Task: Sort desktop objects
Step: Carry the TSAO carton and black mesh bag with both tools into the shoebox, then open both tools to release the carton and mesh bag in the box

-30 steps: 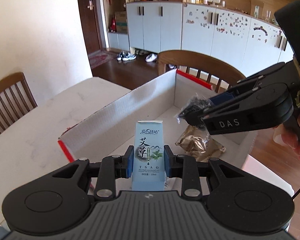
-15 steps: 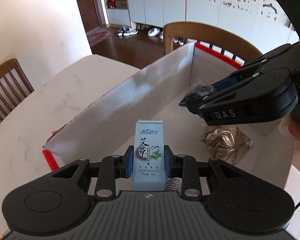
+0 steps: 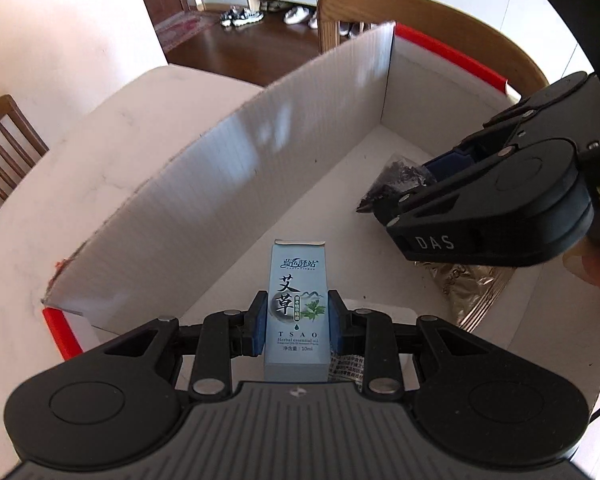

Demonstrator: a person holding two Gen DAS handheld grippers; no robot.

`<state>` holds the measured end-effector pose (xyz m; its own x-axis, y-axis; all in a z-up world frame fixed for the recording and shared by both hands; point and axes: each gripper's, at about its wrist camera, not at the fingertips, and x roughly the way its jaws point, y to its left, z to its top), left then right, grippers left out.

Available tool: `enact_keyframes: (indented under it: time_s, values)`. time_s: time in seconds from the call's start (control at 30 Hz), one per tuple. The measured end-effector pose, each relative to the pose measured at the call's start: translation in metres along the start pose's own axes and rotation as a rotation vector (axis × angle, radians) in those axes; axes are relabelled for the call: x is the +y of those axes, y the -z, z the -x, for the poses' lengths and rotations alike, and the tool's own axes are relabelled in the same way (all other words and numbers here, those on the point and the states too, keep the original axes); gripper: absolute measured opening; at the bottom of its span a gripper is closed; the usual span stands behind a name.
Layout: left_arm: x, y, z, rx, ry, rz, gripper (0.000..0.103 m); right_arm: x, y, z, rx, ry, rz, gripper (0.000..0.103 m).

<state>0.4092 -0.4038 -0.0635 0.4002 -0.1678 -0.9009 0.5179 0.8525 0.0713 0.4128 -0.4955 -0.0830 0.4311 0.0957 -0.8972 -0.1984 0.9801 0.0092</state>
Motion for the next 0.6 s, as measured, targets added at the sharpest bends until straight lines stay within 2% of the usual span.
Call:
enact_keyframes:
  time_s: [0.27, 0.53, 0.6]
  values:
    - [0.0002, -0.0001, -0.0028, 0.031, 0.027, -0.018, 0.028, 0.0027, 0.0031, -0.0041, 0.015, 0.004, -0.002, 0.034]
    - [0.0005, -0.0051, -0.0003, 0.027, 0.035, -0.024, 0.029, -0.0003, 0.0011, -0.0020, 0.007, 0.002, -0.026, 0.042]
    - [0.0021, -0.0035, 0.0024, 0.023, 0.033, -0.015, 0.031, -0.0030, 0.0018, 0.0025, -0.001, 0.001, -0.034, 0.044]
